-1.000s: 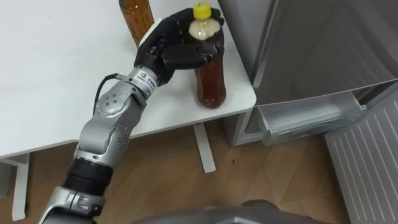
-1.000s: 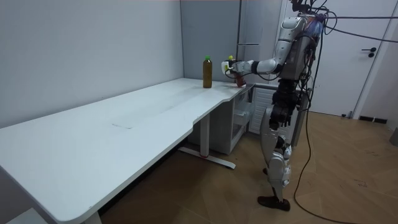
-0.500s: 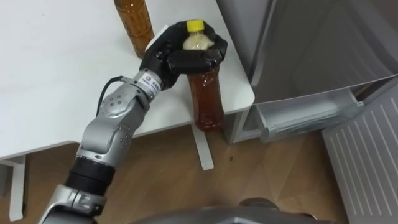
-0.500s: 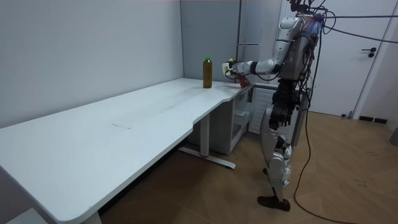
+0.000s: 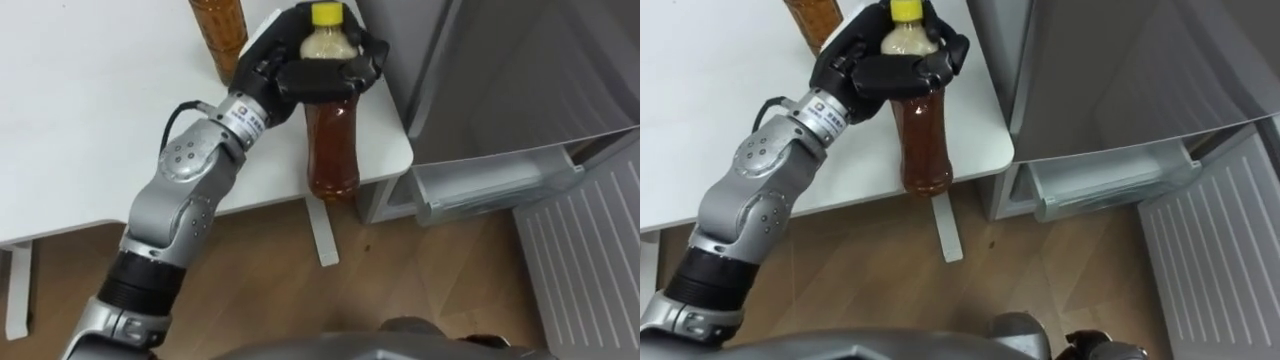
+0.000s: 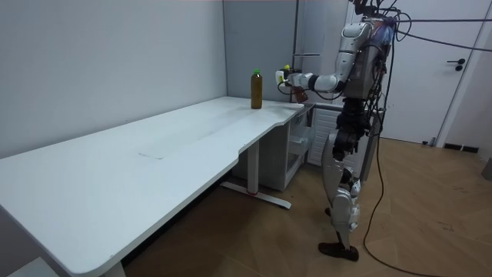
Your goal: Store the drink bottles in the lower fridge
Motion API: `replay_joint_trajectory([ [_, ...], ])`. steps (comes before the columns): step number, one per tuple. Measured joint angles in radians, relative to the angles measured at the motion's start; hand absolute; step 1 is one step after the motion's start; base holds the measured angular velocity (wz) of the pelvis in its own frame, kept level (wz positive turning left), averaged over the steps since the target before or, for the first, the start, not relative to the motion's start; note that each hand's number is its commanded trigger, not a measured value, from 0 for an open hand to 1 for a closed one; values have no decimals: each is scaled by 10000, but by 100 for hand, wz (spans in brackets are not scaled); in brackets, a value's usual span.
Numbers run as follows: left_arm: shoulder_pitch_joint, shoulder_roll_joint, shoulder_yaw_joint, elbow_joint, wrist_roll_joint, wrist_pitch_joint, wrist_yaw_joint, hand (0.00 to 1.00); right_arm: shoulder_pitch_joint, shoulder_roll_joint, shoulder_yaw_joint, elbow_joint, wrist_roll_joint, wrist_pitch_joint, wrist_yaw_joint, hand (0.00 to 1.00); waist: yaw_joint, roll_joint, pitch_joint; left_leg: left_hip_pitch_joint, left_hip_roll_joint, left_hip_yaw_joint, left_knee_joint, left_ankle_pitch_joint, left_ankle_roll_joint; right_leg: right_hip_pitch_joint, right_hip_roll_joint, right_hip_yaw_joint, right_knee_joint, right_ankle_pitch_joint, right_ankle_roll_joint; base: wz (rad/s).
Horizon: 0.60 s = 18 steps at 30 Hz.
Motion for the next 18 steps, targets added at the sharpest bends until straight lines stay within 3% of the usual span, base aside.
replay_joint_trajectory([
  [5,3,20,-229,3,-51,-2,-36,100,48,-369,670,-894,-208,6,45,0,187,-2,1,16,-5,4,-7,0,0,-8,-6,8,38,0,-1,0],
  [11,2,-28,-604,4,-432,-1,-97,100,77,-734,673,-3007,-390,-26,15,0,181,-11,-8,14,-1,5,-6,0,0,1,-3,-6,50,1,0,1],
  [14,2,-29,-824,5,-508,-1,-113,100,353,-759,679,-4162,-367,6,38,0,171,-78,-33,21,3,37,0,0,0,-2,-4,-2,69,2,-3,-1],
  [16,1,-25,-962,6,-986,-3,-113,100,388,-659,686,-4748,83,-181,95,0,75,-143,-79,23,8,35,4,0,0,6,2,-9,66,7,-10,0],
  [18,2,-8,-1265,7,-1885,-4,-139,100,412,-238,874,-5382,684,-455,122,0,-46,-191,-109,47,14,18,8,0,0,68,8,-24,50,7,-10,5],
])
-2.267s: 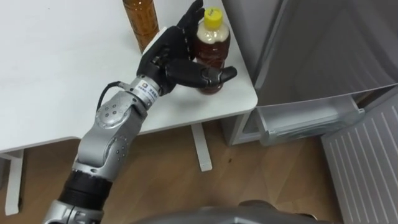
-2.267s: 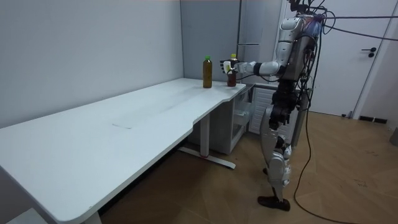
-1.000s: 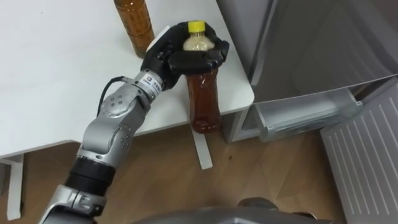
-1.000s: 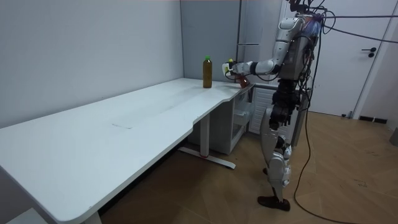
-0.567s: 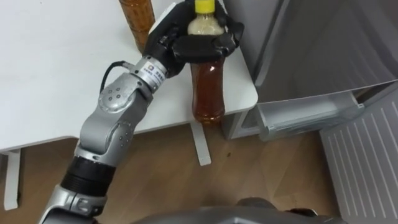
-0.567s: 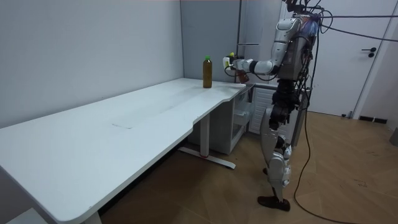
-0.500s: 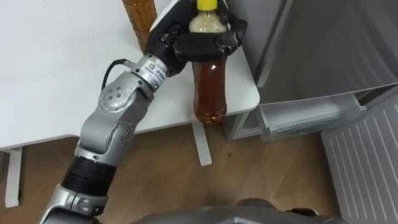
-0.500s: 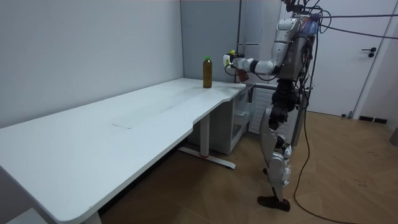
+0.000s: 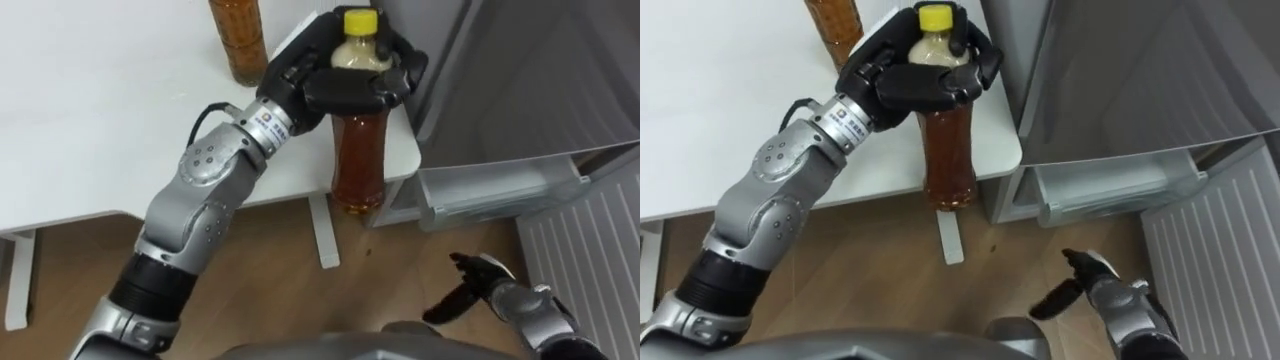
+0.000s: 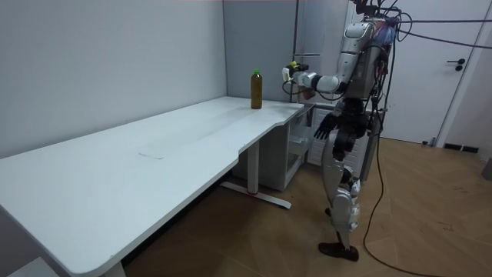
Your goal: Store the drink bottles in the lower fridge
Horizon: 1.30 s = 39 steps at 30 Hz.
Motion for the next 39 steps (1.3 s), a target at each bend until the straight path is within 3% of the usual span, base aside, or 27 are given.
replay_joint_trajectory([
  [4,3,15,-497,13,-497,0,-40,100,63,447,345,-419,842,-126,400,0,-2,-3,0,223,-18,20,-8,0,0,265,1,41,-160,24,26,-1],
  [9,4,19,-892,499,-484,-2,-219,100,121,449,520,-487,1334,-204,458,0,-14,-18,9,279,-22,44,-22,0,0,251,15,161,-144,35,22,-7],
  [12,10,101,-1116,904,-448,-2,-302,100,171,422,492,-986,1342,-218,752,0,-302,-52,31,251,-20,45,-22,0,0,240,18,136,-140,36,21,2],
  [22,26,231,-1375,925,191,-12,-912,100,411,399,500,-2463,2215,-360,1928,0,-449,-138,82,299,-4,164,-11,0,0,249,21,191,-141,50,16,-1],
  [27,28,364,-1429,1120,243,-51,-1150,100,693,49,563,-3485,2732,-377,3009,0,-473,-209,129,268,-6,184,-5,-1,-1,200,23,232,-136,51,16,-1],
  [30,29,655,-1413,1120,381,-67,-1216,100,742,-167,574,-3870,2876,-356,3649,0,-489,-246,117,212,8,278,7,-1,-1,106,37,287,-94,56,9,-4],
  [39,32,662,-1418,1121,1109,-256,-1614,100,744,-675,592,-4188,2733,-182,4827,0,-198,-460,90,149,124,423,20,-2,-3,-95,157,436,-60,110,-54,-8],
])
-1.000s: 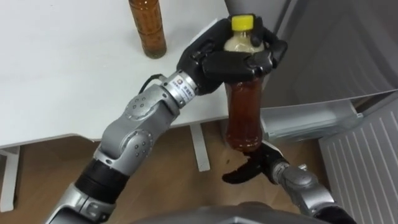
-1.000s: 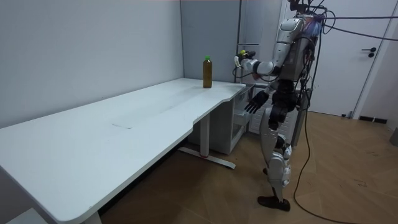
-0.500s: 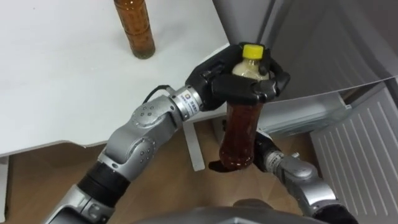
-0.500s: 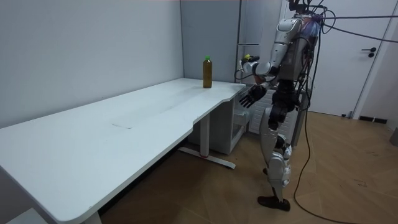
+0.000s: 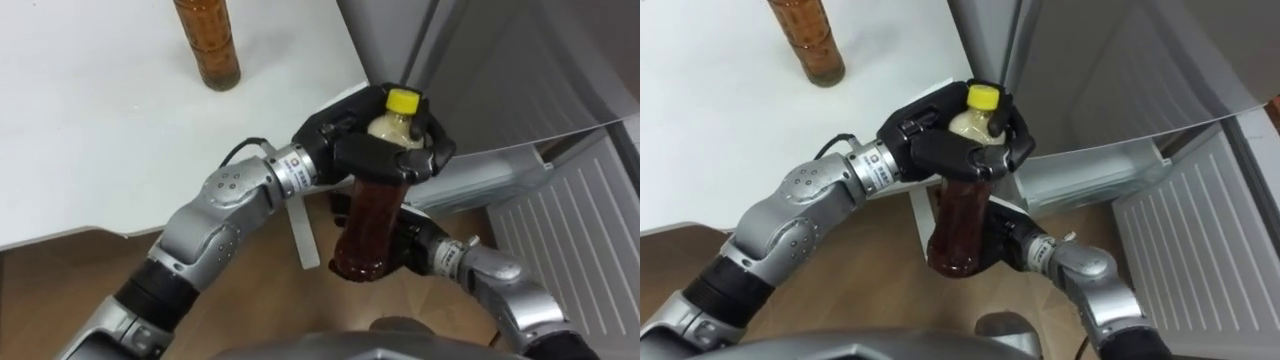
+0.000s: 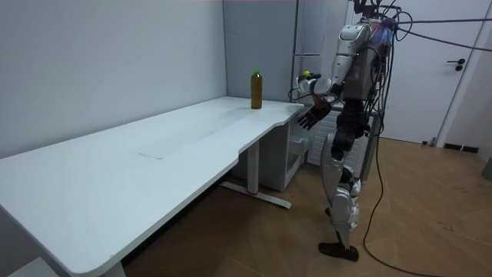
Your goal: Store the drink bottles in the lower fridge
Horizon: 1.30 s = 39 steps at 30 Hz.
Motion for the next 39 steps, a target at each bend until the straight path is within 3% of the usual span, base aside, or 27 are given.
replay_joint_trajectory([
  [6,-1,19,-23,1,1107,-135,-2,100,47,-303,100,-151,24,-7,582,0,211,-127,-4,16,-3,-10,36,0,0,-1,18,120,-11,7,-12,-4],
  [14,0,352,-198,9,2426,-145,29,100,53,-536,569,-759,365,-29,978,0,222,-228,5,13,-3,-5,56,0,-1,10,18,131,-10,24,-25,0],
  [26,0,372,-275,45,2453,-207,51,100,-12,-668,581,-903,579,-31,1485,0,225,-282,38,37,4,8,57,0,0,2,19,131,46,29,-30,0],
  [35,13,474,-537,47,2518,-857,65,100,54,-587,552,-1137,2014,-40,1402,0,232,-284,44,-67,3,67,62,-1,-1,-180,22,187,127,34,-37,-2],
  [39,81,477,-523,47,2574,-902,63,100,108,-404,546,-1131,2064,-11,1320,0,230,-252,38,-66,7,113,62,0,-1,-225,28,239,153,42,-47,-4],
])
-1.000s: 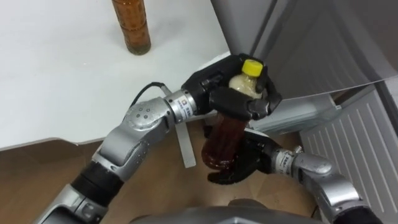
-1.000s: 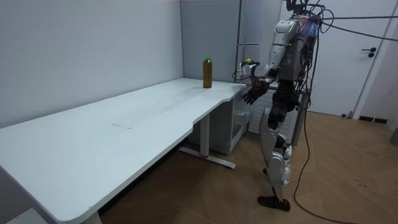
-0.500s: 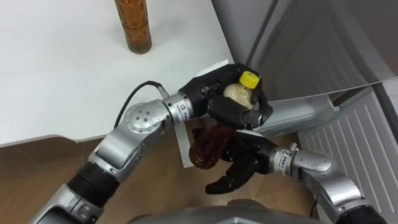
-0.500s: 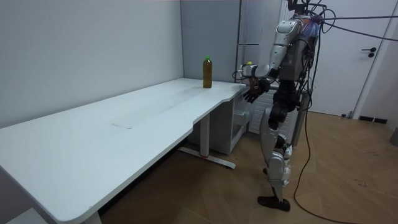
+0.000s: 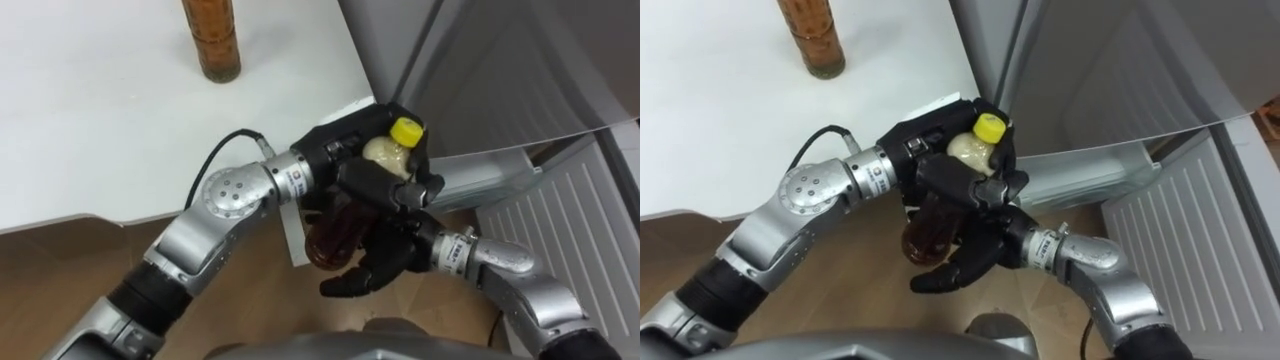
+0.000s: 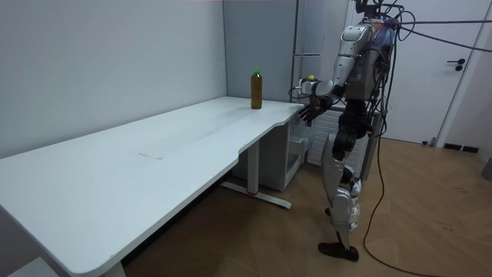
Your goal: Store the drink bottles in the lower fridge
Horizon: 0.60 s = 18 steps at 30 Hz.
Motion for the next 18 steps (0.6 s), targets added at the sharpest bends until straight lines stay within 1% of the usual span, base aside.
replay_joint_trajectory([
  [2,28,0,-8,46,7,-26,4,100,45,67,21,0,23,2,-101,0,-7,21,5,43,-1,3,-1,0,0,32,0,18,0,1,0,0],
  [4,89,-2,-14,144,-13,-162,30,100,104,115,50,7,145,16,-228,0,8,53,9,76,-3,8,-2,0,0,66,0,29,-3,1,0,0],
  [5,161,-2,-23,148,-18,-234,110,100,139,114,115,10,336,27,-319,4,4,71,19,73,-3,11,-2,0,0,57,0,29,-2,1,1,0],
  [6,205,-3,-26,147,-18,-271,155,100,146,114,149,14,400,29,-365,18,7,81,25,67,-3,14,-2,0,0,42,1,29,2,2,1,0],
  [7,271,-5,-20,147,-18,-339,221,100,151,112,215,21,625,61,-455,69,19,91,31,43,-3,22,-3,0,0,-13,4,55,46,3,0,-5],
  [8,290,-6,-20,152,-17,-350,253,100,179,124,242,21,809,107,-536,77,24,95,33,20,-3,29,-3,0,0,-83,6,78,119,3,0,-5],
  [9,292,-14,-21,169,-17,-352,276,100,195,129,267,21,1024,159,-601,100,23,103,39,-1,-6,22,-1,0,0,-100,5,83,131,3,0,0],
  [11,293,-32,-15,169,-18,-402,356,100,199,141,305,22,1427,188,-693,100,50,125,49,-59,-14,24,3,0,0,-178,-4,82,174,8,-2,0],
  [13,276,-58,17,168,-18,-488,396,100,192,182,322,20,1911,186,-822,100,77,160,39,-159,-16,13,23,0,0,-341,-15,84,288,14,-4,0],
  [15,278,-70,5,169,-18,-488,397,100,183,238,334,20,2153,184,-991,100,147,216,24,-266,-15,9,42,0,0,-463,-18,82,355,21,-15,0],
  [18,284,-102,-14,171,-31,-488,385,100,183,251,344,20,2246,176,-1094,100,224,231,26,-286,-12,2,81,0,1,-507,-27,80,454,24,-21,0],
])
